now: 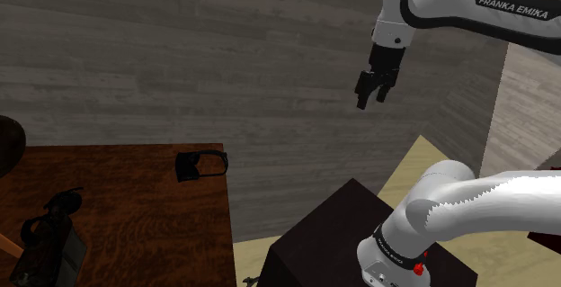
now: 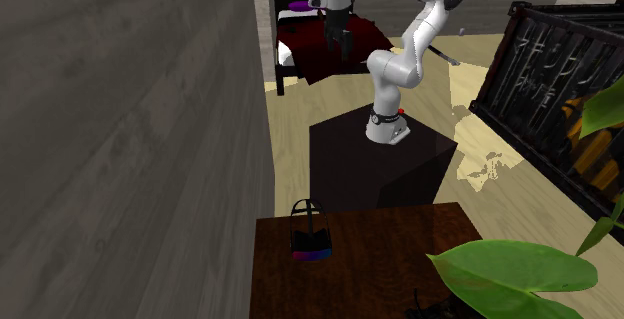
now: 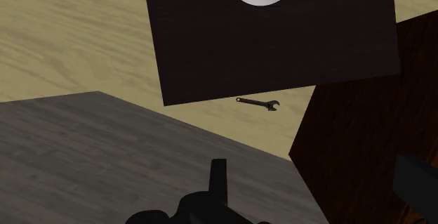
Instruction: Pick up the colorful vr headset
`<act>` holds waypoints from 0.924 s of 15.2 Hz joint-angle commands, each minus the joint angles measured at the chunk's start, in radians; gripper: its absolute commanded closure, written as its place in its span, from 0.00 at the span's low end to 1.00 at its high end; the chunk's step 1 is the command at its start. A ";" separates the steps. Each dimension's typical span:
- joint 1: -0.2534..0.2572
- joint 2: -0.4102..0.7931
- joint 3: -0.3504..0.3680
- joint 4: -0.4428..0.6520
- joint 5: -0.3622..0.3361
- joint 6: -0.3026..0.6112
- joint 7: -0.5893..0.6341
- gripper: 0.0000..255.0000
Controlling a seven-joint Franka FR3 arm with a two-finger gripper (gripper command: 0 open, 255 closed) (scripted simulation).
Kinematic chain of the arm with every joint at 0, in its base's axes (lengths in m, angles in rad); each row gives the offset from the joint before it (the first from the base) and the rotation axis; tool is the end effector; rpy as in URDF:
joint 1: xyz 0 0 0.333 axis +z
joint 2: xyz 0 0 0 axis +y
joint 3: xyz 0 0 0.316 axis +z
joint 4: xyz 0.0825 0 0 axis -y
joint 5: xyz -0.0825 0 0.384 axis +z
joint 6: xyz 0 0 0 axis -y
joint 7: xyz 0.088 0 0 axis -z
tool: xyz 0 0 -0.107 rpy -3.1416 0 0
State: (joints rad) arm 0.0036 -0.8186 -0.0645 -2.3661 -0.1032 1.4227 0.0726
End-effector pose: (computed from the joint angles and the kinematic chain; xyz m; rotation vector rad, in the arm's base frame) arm 0.2806 -0.0354 0.5829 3.0723 -0.1829 -0.1926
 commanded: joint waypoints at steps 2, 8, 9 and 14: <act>0.006 0.012 0.017 -0.012 0.013 0.025 0.022 0.00; 0.040 0.116 0.115 -0.055 0.083 0.178 0.147 0.00; 0.045 0.138 0.131 -0.057 0.093 0.204 0.168 0.00; 0.068 0.268 0.210 -0.048 0.129 0.333 0.268 0.00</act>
State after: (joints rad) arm 0.0673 -0.5813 0.1296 -2.4217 0.0193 1.7288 0.3189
